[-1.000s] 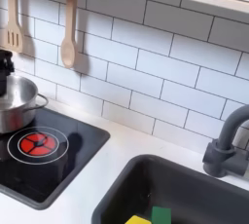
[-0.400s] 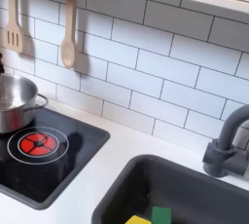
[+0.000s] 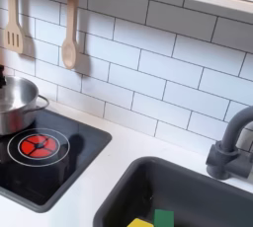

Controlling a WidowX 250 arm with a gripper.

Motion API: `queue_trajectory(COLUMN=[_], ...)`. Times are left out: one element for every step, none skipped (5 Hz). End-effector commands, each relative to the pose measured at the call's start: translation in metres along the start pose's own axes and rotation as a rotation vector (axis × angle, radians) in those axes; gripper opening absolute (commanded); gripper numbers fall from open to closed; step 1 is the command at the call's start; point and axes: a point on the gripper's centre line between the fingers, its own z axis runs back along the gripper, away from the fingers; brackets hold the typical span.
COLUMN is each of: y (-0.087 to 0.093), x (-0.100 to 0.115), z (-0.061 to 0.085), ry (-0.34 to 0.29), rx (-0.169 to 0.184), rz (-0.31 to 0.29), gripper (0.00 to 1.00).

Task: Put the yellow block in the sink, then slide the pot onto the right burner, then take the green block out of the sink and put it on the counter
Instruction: 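Slide the pot onto the right burner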

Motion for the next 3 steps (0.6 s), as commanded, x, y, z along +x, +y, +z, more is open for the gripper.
queue_trajectory(y=[-0.009, -0.018, -0.019], x=[-0.001, 0.005, 0.011], z=[0.030, 0.033, 0.029], ry=[-0.038, -0.053, -0.045], rx=[-0.019, -0.030, -0.023], rz=[0.000, 0.000, 0.003], gripper=[1.00, 1.00, 1.00])
